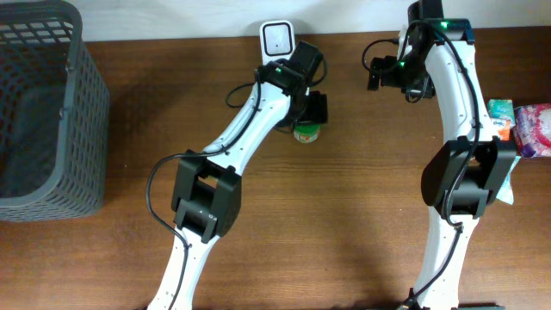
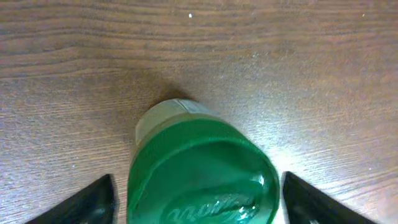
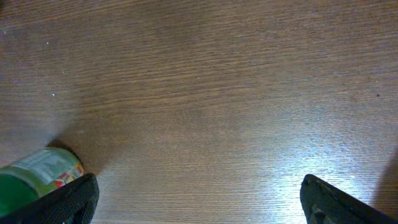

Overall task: Scan the item barcode
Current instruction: 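Grasp the green-lidded jar with the left gripper and slide it right, then release the jar center-table and retract the left gripper, then grasp the green-lidded jar with the right gripper and lift it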

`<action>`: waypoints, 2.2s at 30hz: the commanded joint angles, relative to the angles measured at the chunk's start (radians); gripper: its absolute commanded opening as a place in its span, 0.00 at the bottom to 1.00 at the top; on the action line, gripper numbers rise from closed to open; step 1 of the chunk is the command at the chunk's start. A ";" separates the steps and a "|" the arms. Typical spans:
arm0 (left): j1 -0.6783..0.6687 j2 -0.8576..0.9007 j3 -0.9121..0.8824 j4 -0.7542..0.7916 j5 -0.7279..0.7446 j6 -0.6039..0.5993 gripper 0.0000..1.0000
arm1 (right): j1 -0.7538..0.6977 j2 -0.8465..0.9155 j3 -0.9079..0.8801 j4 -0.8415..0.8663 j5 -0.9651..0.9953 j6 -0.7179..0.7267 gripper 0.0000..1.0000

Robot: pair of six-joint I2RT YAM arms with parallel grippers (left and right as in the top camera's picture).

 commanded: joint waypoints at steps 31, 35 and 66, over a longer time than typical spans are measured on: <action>0.485 -0.089 0.183 -0.510 -0.304 0.104 0.99 | 0.017 -0.015 -0.006 -0.083 -0.702 0.019 0.99; 0.485 -0.089 0.183 -0.510 -0.304 0.103 0.99 | 0.089 -0.015 -0.006 -0.044 -0.700 0.237 0.99; 0.485 -0.089 0.183 -0.510 -0.304 0.103 0.99 | 0.378 0.069 -0.138 0.070 0.026 0.842 0.84</action>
